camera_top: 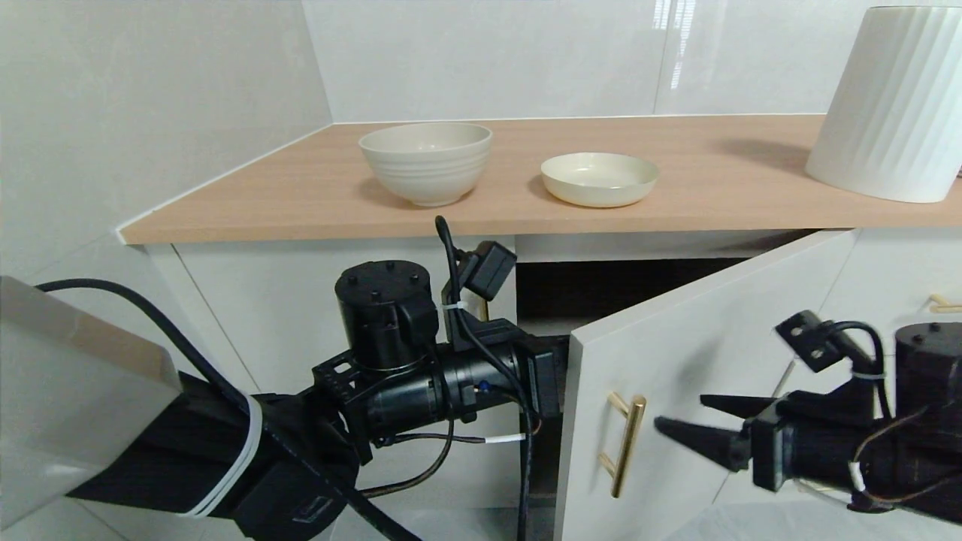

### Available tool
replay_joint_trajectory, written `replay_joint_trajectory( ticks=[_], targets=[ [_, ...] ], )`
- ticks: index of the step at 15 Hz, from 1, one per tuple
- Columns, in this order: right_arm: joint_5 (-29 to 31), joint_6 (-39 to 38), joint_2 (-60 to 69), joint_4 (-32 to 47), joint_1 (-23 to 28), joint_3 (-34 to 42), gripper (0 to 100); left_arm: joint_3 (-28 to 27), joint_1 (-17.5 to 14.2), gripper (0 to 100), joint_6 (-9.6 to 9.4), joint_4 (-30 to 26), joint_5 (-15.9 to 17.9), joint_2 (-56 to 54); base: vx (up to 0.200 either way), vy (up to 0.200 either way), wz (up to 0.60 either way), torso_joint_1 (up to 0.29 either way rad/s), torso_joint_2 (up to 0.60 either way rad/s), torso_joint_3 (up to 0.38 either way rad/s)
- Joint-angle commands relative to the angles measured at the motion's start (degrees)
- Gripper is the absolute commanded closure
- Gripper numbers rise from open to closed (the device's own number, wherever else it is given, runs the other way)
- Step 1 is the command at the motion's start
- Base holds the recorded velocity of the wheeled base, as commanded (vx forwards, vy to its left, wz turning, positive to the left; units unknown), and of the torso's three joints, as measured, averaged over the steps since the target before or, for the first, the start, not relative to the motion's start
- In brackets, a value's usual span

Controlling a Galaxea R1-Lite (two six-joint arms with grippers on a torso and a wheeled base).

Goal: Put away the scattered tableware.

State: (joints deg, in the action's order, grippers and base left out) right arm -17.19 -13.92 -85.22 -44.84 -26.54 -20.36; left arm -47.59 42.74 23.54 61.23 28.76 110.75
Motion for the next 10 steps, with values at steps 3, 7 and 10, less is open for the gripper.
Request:
replay_joint_trajectory(
  ticks=[3, 7, 10],
  targets=[
    [-1.44, -0.23, 8.23, 1.68, 0.26, 4.98, 0, -0.22, 0.94, 100, 0.01, -0.06, -1.42, 0.34, 0.000, 0.000, 0.00, 0.000, 0.00, 0.000],
    [-1.44, -0.23, 14.12, 3.35, 0.26, 5.59, 0, 0.04, 1.73, 100, -0.07, -0.15, -1.69, 2.36, 0.000, 0.000, 0.00, 0.000, 0.00, 0.000],
    [-1.62, -0.14, 19.39, 9.24, 0.17, 3.66, 0, -0.22, 2.79, 100, -0.16, -0.24, -1.69, 4.03, 0.000, 0.000, 0.00, 0.000, 0.00, 0.000]
  ],
)
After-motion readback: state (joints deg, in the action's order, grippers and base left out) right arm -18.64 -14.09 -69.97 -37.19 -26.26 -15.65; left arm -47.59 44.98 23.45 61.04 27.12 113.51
